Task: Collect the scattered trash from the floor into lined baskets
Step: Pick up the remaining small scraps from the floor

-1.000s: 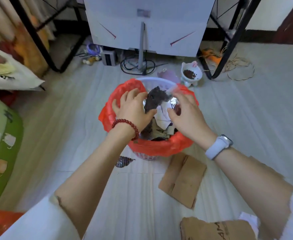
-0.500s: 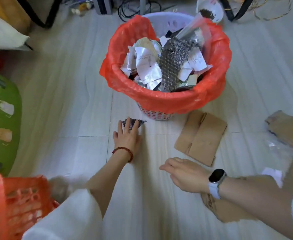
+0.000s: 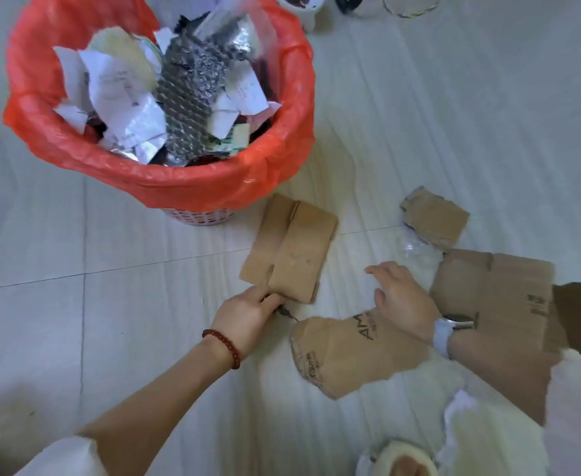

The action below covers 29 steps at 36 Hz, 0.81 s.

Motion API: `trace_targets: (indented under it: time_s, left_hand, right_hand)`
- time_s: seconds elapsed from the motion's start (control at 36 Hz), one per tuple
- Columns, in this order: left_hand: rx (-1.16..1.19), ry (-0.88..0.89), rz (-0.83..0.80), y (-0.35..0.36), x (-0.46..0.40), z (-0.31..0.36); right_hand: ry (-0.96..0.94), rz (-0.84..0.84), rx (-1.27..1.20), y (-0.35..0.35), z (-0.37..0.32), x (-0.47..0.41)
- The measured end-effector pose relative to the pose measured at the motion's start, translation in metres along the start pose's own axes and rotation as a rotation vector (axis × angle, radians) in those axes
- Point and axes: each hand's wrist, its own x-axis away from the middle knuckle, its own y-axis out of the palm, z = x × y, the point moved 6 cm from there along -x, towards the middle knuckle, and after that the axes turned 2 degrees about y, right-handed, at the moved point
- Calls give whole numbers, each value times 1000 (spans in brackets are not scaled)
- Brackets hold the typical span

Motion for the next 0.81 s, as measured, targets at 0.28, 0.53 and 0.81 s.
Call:
trace_targets:
  time_s: [0.28,0.53,0.81]
  left_hand:
    - [-71,193,-64,22,-74,65]
    - [-22,128,-55,28,-88,74]
    - [97,38,-65,38,-81,72]
  right_hand:
    - [212,-301,-105,25,92,0]
    - [146,-148,-290,3,94,-10]
    - [138,57,-272,-39,108,-50]
